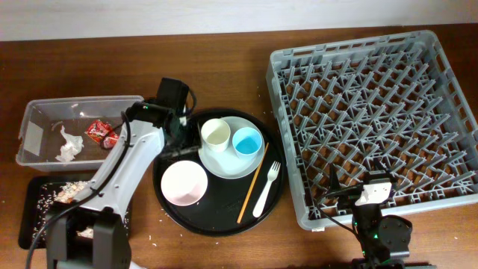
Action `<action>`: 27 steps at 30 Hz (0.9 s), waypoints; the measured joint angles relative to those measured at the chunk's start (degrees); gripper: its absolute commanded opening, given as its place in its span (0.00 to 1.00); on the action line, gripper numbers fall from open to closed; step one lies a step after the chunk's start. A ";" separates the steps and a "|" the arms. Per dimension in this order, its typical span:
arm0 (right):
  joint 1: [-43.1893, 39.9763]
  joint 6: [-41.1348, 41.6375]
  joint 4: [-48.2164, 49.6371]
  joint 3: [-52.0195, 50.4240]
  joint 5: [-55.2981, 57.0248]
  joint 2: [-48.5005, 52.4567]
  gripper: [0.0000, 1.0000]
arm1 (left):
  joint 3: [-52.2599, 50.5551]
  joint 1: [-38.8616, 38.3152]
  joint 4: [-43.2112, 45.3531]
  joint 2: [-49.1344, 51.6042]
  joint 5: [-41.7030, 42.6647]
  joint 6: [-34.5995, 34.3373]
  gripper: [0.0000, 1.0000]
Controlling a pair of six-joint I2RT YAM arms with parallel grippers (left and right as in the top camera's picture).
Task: Sort waste into correct bins and load items into the dishwasher rack
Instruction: 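Reach the left gripper to the white cup on the plate and grasp, then lift the white cup with the left gripper toward the right gripper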
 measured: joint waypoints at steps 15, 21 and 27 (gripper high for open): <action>0.00 0.00 0.00 0.00 -0.02 0.00 0.99 | 0.07 -2.45 10.99 4.61 3.69 -3.48 0.34; 0.00 -0.04 0.00 0.00 0.00 0.00 0.99 | 0.07 -2.84 11.74 4.98 3.67 -4.07 0.22; 0.00 0.02 0.00 0.00 0.00 0.00 0.99 | 0.07 -2.84 10.86 7.43 3.45 -4.39 0.01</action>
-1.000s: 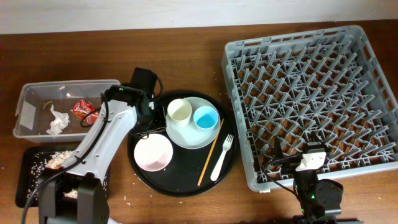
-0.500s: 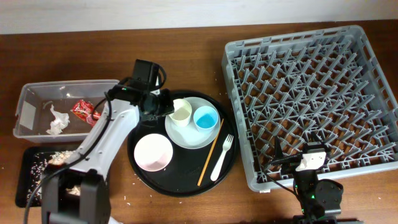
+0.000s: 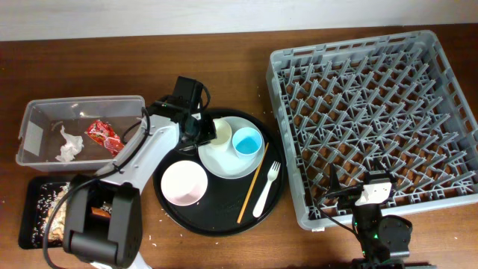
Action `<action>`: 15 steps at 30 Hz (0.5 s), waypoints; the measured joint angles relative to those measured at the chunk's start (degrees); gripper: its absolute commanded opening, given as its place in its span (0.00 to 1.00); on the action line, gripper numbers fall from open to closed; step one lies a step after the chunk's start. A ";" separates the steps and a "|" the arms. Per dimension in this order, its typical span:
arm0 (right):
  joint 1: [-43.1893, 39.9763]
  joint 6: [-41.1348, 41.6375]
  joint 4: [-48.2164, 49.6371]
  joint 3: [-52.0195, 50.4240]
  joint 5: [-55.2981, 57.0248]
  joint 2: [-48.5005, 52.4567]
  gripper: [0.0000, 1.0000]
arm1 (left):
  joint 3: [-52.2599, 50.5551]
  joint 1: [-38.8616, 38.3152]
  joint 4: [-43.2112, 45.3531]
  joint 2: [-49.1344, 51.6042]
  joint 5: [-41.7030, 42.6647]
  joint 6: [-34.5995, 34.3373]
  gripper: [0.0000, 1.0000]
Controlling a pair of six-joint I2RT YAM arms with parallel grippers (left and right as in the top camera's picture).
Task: Sort waste into correct bins and load items into the dishwasher rack
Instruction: 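Lift the white cup with the left gripper toward the right gripper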
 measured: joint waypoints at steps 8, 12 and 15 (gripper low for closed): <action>0.00 0.00 0.00 0.00 0.00 0.00 0.99 | 1.33 5.49 -2.84 -6.03 0.31 -0.07 0.00; 0.00 0.02 0.00 0.00 0.00 0.00 0.99 | 3.48 12.87 -4.02 -19.04 8.04 2.38 0.00; 0.00 0.00 0.00 0.00 -0.02 0.00 0.99 | 3.93 20.50 -4.04 -24.37 27.89 7.32 0.00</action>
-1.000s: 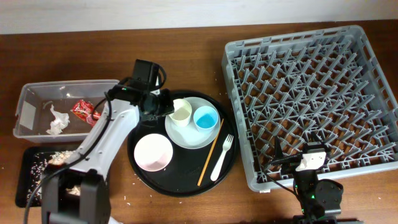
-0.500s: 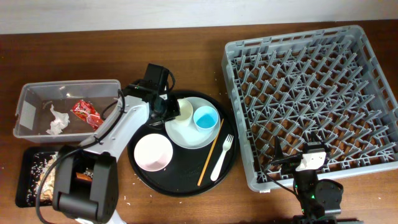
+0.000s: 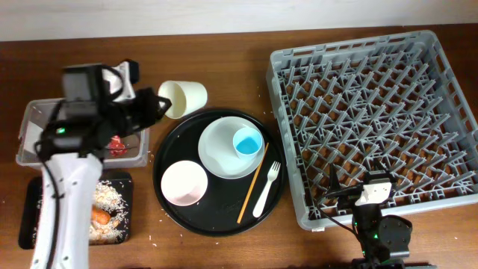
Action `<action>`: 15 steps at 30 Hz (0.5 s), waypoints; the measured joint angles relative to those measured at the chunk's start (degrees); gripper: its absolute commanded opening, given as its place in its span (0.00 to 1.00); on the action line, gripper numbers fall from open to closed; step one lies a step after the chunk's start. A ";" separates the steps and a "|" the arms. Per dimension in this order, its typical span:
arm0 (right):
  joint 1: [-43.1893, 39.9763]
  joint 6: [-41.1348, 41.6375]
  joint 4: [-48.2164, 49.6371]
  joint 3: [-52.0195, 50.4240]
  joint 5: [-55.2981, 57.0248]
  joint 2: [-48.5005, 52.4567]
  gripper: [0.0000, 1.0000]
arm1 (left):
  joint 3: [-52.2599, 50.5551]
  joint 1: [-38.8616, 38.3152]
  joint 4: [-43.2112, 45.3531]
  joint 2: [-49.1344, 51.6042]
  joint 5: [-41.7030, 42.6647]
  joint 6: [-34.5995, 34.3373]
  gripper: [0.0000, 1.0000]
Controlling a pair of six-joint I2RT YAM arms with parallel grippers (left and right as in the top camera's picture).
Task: Sort waste into correct bins and load items into the dishwasher rack
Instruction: 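Lift the white cup with the left gripper toward the right gripper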
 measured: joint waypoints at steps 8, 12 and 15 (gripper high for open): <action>0.00 12.20 0.85 0.50 -16.59 0.00 0.99 | 0.13 5.01 0.00 0.13 34.77 9.88 0.00; 0.00 19.67 -7.50 13.16 -24.79 1.38 0.99 | 0.13 4.68 -0.94 0.13 36.68 10.64 0.00; 0.00 21.64 -16.28 29.42 -31.10 9.66 0.99 | 0.13 0.61 -1.27 0.15 37.09 10.69 0.00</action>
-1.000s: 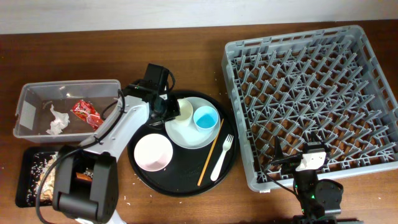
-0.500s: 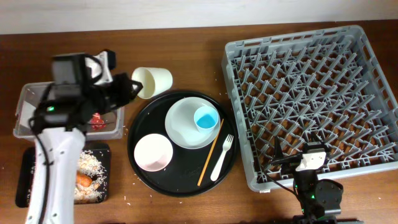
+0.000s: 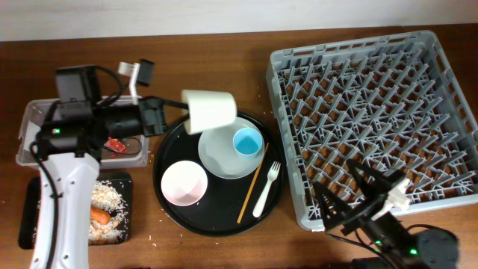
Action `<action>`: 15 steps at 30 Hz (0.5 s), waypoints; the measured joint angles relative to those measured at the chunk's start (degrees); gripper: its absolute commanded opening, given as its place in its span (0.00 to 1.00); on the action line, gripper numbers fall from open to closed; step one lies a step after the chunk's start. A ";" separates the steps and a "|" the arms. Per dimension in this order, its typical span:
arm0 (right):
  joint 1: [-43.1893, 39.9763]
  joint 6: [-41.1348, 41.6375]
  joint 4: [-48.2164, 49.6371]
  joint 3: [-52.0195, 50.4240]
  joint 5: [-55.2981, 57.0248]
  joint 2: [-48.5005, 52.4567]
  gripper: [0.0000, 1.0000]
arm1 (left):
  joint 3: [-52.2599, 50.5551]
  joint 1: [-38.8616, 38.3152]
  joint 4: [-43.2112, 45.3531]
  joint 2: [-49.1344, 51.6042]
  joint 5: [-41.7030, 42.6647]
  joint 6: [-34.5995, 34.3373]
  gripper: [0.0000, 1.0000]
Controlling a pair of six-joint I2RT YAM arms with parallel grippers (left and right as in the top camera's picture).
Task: Sort waste into correct bins and load items into the dishwasher rack
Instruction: 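Lift the white cup with the left gripper toward the right gripper, then grasp the white cup with the right gripper and release the left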
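My left gripper (image 3: pixel 178 113) is shut on a cream cup (image 3: pixel 210 110), which it holds in the air over the upper left rim of the round black tray (image 3: pixel 166 153). On the tray lie a pale blue plate (image 3: pixel 222 158) with a blue cup (image 3: pixel 246 140) on it, a white bowl (image 3: pixel 184 183), a wooden chopstick (image 3: pixel 252 184) and a white fork (image 3: pixel 267 188). The grey dishwasher rack (image 3: pixel 373 112) fills the right side. My right gripper (image 3: pixel 347 190) stands open at the rack's front edge, holding nothing.
A clear bin (image 3: pixel 28 134) at the left holds a red wrapper (image 3: pixel 114 143); my left arm hides part of it. Below it a black tray (image 3: pixel 112 217) holds rice and a piece of carrot. Crumbs dot the table near the round tray.
The cream cup in my left gripper has moved right, from beside the tray's upper left to over its rim, and has turned. My right gripper, upright before, now tilts left with its fingers spread.
At first my left gripper was at the tray's left side, near the cream cup standing on the plate. Then it was at the cup. Then it held the cup on its side, off the plate and near the bin. Now the cup hangs over the tray's rim.
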 measured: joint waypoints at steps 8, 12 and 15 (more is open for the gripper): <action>0.00 0.83 -9.07 19.15 -25.77 30.71 0.99 | 0.00 -8.94 -0.02 0.04 1.14 0.83 0.00; 0.00 -0.85 3.96 19.37 -41.22 37.40 0.96 | 0.02 -11.61 0.17 0.04 2.10 1.11 0.00; 0.00 -1.07 8.02 19.37 -49.05 40.87 0.96 | 0.02 -13.86 0.37 0.04 2.60 1.25 0.00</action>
